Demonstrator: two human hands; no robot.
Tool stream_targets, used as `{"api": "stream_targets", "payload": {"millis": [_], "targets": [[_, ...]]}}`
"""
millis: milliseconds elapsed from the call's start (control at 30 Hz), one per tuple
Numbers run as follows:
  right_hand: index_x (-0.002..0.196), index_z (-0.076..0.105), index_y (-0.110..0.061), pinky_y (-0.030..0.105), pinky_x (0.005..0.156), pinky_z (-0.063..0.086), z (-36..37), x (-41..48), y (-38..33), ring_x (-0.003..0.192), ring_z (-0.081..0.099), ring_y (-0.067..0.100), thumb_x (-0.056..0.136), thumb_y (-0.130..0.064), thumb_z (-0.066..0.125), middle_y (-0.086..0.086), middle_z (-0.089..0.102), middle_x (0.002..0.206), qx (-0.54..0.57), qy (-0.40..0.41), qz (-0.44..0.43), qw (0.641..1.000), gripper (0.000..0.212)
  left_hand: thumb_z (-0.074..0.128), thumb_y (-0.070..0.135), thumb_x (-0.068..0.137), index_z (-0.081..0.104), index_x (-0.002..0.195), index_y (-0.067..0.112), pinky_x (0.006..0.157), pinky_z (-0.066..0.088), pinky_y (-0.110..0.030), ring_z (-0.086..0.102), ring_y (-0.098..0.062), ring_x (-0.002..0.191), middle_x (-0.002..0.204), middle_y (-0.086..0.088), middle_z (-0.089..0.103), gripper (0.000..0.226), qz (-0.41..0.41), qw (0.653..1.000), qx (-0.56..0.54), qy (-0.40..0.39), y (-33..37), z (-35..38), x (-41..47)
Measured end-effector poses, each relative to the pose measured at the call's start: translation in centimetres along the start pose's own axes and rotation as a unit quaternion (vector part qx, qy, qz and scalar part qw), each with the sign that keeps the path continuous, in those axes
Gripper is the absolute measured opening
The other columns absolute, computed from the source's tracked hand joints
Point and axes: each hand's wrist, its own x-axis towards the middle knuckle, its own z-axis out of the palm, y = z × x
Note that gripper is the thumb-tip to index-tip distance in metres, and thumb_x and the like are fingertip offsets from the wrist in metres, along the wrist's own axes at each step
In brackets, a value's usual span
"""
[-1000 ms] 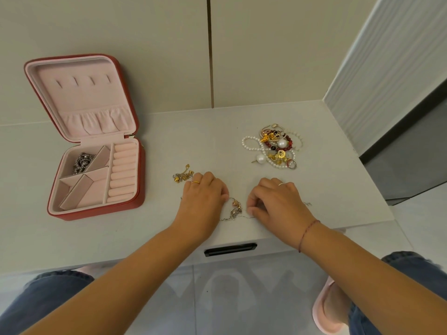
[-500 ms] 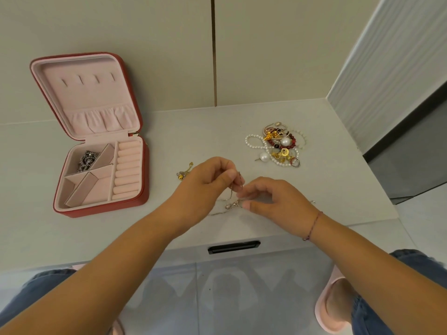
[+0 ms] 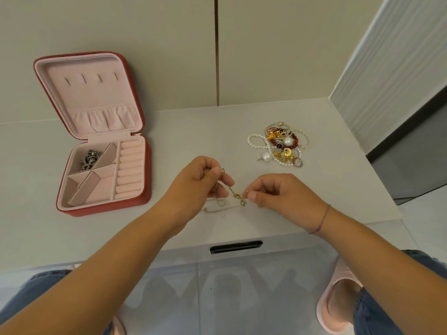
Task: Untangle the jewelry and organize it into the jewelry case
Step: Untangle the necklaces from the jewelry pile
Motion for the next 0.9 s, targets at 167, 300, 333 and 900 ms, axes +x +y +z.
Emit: {"api": "stream_targets", "payload": {"millis": [167,300,333,900], "targets": [[0.089,0.07,-0.017,0.015,0.06,0.034,-0.7,0.0,-0.7,0.057,0.044,-0.002,0.092,-0.013,0.056,-0.019,0.059,0.06,0.069,-0.013,0.019,0.997,0.014,0.041,0.017,0.101,0.05,0.091,0.02,0.06,0.04,-0.023,0.042,-0.009,0.056,0.081,0.007,0.071,0.014,-0.01,0.997,0.077,-0.001,-0.5,0.0,0.0],[0.081,0.075,-0.016,0.025,0.058,0.024,-1.1,0.0,-0.8,0.056,0.028,0.01,0.08,-0.027,0.064,-0.007,0.038,0.054,0.153,-0.011,0.04,0.987,0.016,0.054,0.026,0.096,0.061,0.1,0.027,0.059,0.04,-0.015,0.043,-0.003,0.055,0.062,0.012,0.051,0.009,0.006,0.993,0.12,-0.004,-0.7,-0.1,0.1],[0.079,0.076,-0.017,0.025,0.056,0.023,-1.2,0.0,-0.9,0.054,0.026,0.009,0.076,-0.031,0.064,-0.006,0.034,0.053,0.17,-0.006,0.044,0.984,0.019,0.058,0.028,0.093,0.063,0.104,0.029,0.057,0.039,-0.011,0.043,-0.001,0.054,0.058,0.014,0.046,0.012,0.013,0.991,0.134,-0.011,-0.7,-0.2,0.1],[0.079,0.075,-0.017,0.025,0.05,0.019,-2.1,0.0,-1.1,0.047,0.024,0.01,0.077,-0.028,0.06,-0.003,0.03,0.049,0.201,0.006,0.034,0.979,0.018,0.068,0.041,0.083,0.076,0.085,0.034,0.059,0.034,-0.018,0.044,-0.003,0.054,0.059,0.014,0.05,0.011,0.051,0.977,0.209,0.009,-0.2,-0.1,-0.5]]}}
